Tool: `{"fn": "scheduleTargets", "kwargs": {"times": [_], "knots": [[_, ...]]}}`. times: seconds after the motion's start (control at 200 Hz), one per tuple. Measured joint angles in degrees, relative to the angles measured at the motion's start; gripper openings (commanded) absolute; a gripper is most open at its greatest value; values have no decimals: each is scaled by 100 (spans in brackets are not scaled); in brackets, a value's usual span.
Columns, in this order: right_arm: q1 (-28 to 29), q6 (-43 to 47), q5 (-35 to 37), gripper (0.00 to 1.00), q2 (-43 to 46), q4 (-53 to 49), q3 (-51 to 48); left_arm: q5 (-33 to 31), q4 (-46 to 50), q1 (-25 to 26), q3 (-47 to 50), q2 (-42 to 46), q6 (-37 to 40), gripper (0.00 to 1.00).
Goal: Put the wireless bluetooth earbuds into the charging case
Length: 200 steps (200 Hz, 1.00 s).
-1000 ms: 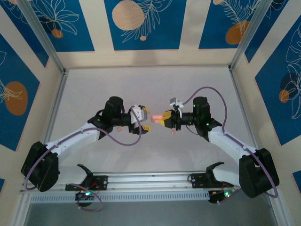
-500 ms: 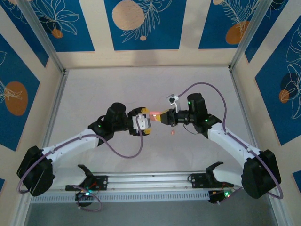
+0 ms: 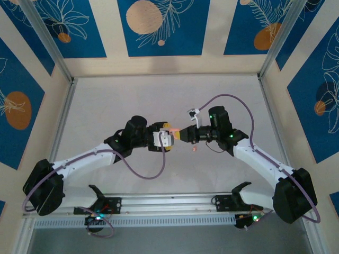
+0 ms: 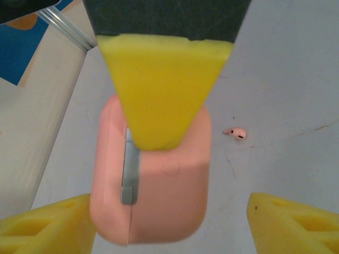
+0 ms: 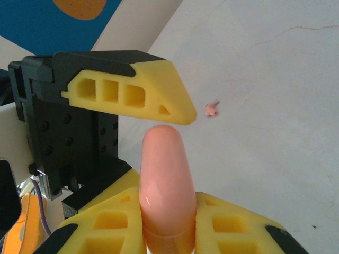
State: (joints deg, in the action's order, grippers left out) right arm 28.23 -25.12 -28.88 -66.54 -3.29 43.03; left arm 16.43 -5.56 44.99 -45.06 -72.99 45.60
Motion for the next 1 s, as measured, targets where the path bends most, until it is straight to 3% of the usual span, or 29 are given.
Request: {"fn": "scheduleTargets", "kwargs": {"times": [0.205,0.7,0.76,0.895,1.0], "knots": [[70,-48,0,17,0,-2,0,0,-11,57,-81,-92,0,72],[144,-146,4,18,-4,-2,0,4,-48,85,-157,-186,-42,32],[144,-146,4,25,-4,0,0,4,-46,85,-157,-186,-46,29],[96,-210,-13,61,22,15,-2,48,-140,90,-155,-186,-50,28],[-214,-374,-166,73,227,177,-114,197,-367,90,-129,-184,-122,27]]}}
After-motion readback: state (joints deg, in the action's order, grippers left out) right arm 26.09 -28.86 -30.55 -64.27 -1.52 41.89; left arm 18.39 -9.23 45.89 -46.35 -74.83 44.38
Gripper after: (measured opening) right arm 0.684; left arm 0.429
